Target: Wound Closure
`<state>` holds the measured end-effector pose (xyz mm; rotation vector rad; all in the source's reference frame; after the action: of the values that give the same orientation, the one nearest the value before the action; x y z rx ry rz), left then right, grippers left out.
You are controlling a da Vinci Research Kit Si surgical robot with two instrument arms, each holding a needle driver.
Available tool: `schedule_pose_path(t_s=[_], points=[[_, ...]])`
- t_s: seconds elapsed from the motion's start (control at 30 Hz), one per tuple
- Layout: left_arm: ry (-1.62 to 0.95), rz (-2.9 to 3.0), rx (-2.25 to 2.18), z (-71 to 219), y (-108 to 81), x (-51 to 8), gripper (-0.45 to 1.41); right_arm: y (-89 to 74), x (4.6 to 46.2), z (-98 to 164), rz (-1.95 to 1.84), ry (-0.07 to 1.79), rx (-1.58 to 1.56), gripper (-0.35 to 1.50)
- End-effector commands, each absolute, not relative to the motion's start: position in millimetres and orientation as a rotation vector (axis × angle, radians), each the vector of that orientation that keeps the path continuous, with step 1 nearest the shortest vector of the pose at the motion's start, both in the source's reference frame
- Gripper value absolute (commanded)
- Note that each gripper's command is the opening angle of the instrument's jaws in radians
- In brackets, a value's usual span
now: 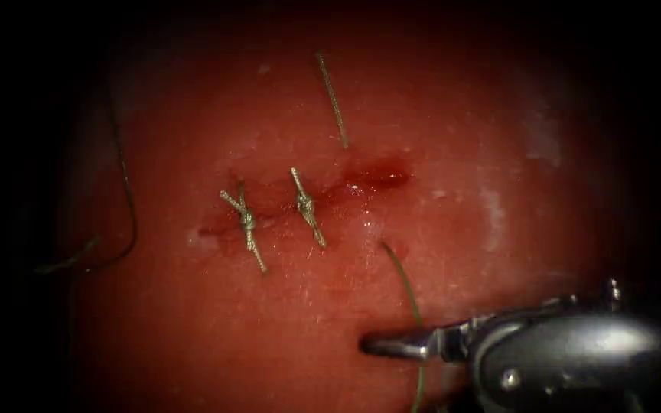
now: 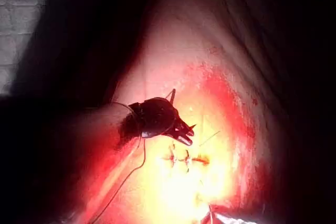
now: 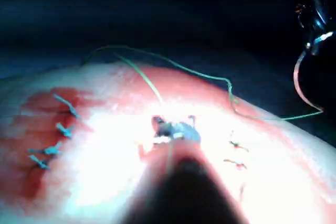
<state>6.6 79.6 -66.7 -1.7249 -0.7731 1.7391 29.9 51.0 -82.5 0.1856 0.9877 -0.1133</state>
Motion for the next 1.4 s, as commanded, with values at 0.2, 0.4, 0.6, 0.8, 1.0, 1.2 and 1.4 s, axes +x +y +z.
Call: schedule_pose_path(t_s=[0.2, 0.4, 0.6, 0.8, 1.0, 1.2, 1.4], points=[[-0.807, 1.747, -1.749, -66, 78.8, 5.5, -0.35, 60.8, 24.6, -80, 0.050, 0.797, -0.021, 1.16], [-0.805, 1.746, -1.748, -66, 78.8, 5.3, -0.35, 65.8, 25.9, -78, 0.594, 1.043, 0.247, 0.88], [-0.810, 1.746, -1.750, -66, 78.7, 5.1, -0.35, 66.6, 29.4, -74, 0.773, 1.062, 0.395, 0.88], [-0.812, 1.746, -1.752, -66, 78.7, 5.0, -0.35, 66.3, 33.0, -69, 0.860, 1.027, 0.429, 0.88], [-0.814, 1.746, -1.753, -66, 78.6, 4.9, -0.35, 66.5, 35.7, -67, 0.900, 1.014, 0.425, 0.89], [-0.817, 1.747, -1.754, -66, 78.5, 4.9, -0.35, 67.4, 36.2, -66, 0.918, 1.004, 0.393, 0.91], [-0.817, 1.747, -1.754, -66, 78.5, 4.9, -0.35, 66.9, 37.2, -66, 0.895, 1.012, 0.437, -0.20]])
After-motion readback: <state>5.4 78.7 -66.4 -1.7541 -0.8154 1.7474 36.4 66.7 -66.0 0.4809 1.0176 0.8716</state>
